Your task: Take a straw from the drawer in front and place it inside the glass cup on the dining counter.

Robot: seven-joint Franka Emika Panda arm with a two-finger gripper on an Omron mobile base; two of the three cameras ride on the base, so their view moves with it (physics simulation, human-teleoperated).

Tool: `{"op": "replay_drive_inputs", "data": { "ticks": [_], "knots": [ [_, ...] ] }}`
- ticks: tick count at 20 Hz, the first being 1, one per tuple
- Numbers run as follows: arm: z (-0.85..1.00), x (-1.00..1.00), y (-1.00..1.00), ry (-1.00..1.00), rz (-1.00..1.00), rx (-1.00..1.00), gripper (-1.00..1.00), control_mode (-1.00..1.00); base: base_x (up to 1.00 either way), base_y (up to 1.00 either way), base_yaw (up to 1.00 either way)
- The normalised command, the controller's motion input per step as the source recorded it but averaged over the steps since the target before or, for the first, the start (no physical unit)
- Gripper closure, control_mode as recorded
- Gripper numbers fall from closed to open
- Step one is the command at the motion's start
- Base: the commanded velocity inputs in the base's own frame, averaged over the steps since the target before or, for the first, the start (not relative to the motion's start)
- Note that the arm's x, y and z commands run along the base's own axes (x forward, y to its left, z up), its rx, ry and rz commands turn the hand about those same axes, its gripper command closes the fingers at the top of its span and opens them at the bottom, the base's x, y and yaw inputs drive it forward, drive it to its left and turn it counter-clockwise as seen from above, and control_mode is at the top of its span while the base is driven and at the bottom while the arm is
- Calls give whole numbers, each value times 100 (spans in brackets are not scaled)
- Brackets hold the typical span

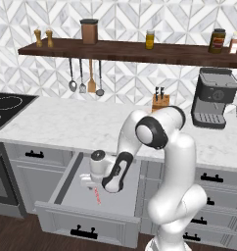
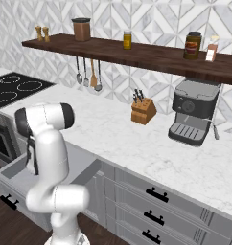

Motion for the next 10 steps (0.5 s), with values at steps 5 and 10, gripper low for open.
{"op": "replay_drive_inputs", "data": {
  "ticks": [5, 10],
  "knots": [
    [-12, 36, 3, 0, 0, -1, -100, -100, 0, 0, 0],
    [-18, 17, 29, 0, 0, -7, -100, -100, 0, 0, 0]
  ]
}}
